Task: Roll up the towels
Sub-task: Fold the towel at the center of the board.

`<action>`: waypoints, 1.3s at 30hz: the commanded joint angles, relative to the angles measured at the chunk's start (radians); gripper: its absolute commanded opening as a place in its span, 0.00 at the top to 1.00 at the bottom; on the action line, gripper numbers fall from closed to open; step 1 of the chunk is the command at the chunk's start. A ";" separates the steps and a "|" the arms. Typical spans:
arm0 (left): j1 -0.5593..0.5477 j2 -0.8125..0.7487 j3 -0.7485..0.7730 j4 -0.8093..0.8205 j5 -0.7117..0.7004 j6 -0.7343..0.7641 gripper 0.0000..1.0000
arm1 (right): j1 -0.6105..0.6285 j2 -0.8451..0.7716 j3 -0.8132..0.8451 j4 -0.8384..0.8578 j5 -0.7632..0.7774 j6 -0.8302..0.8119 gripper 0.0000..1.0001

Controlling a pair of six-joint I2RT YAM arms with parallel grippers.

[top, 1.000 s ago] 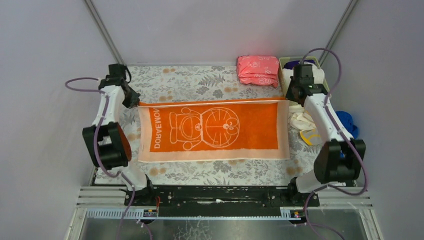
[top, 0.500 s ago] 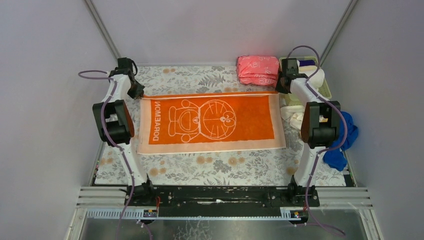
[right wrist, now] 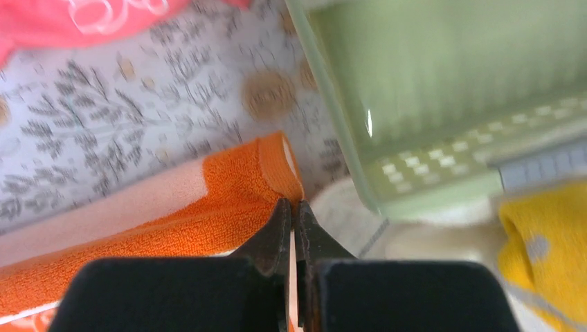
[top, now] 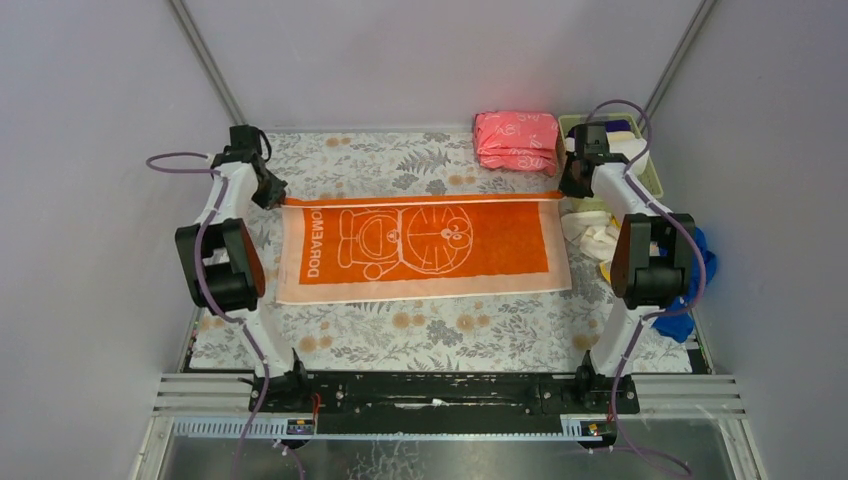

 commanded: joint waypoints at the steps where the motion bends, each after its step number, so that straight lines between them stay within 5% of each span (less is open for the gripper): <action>1: 0.034 -0.136 -0.143 0.043 -0.073 -0.027 1.00 | -0.043 -0.160 -0.085 -0.071 0.072 0.016 1.00; 19: 0.161 -0.538 -0.664 0.042 -0.029 -0.051 1.00 | -0.043 -0.543 -0.584 -0.133 0.064 0.164 1.00; 39: 0.169 -0.519 -0.772 0.033 -0.038 -0.074 1.00 | -0.045 -0.510 -0.725 -0.127 0.059 0.255 1.00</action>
